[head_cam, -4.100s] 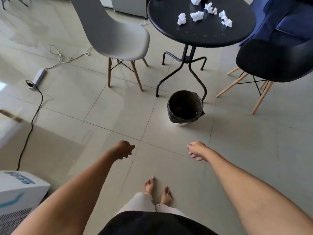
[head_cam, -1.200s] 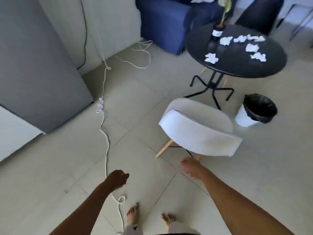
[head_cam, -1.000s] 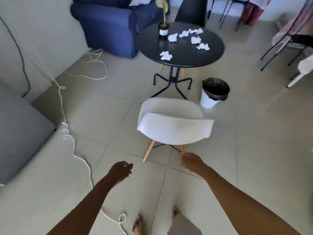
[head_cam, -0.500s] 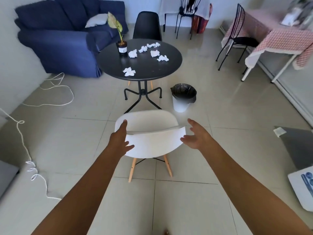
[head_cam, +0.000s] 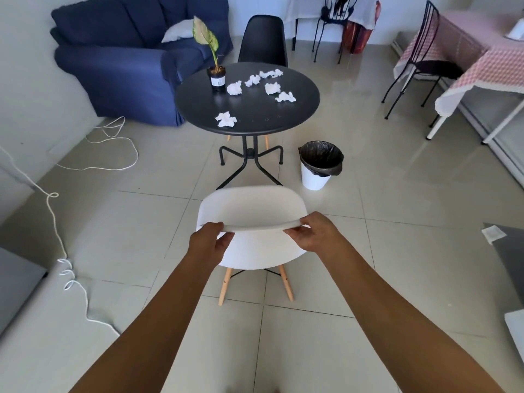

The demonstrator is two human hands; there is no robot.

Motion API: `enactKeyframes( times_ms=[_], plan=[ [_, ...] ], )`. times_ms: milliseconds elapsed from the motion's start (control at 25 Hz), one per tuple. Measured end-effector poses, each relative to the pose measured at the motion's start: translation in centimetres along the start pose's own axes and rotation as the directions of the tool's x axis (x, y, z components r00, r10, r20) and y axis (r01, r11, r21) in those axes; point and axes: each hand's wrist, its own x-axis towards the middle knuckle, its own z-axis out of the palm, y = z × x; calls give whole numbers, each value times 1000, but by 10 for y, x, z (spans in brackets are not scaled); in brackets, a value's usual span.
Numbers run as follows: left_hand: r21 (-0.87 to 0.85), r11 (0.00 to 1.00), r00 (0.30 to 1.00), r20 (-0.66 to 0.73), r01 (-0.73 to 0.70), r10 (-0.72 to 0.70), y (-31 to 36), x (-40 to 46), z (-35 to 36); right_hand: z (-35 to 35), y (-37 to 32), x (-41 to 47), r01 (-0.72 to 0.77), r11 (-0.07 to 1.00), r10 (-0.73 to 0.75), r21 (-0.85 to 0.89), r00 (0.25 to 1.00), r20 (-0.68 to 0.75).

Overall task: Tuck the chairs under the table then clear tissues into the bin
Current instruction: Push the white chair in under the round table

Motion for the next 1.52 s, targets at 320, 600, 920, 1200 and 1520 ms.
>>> enactKeyframes(
  times_ms=[320,600,920,1200,1520],
  plan=[
    [11,999,999,-5,-48,48,18,32,17,23,-4,22,40,999,-38,29,998,-51],
    [19,1000,999,45,-14,13,63,90,42,70,-20,61,80,996,-77,46,995,-71],
    [78,997,999,28,23,-25,101,144,79,112,-49,113,98,995,-97,18,992,-86],
    [136,990,999,39,-20,15,127,179,99,140,-61,145,109,994,-107,29,992,-62],
    [98,995,998,55,23,-28,145,206,118,158,-80,175,133,991,-133,-9,990,-44]
  ],
)
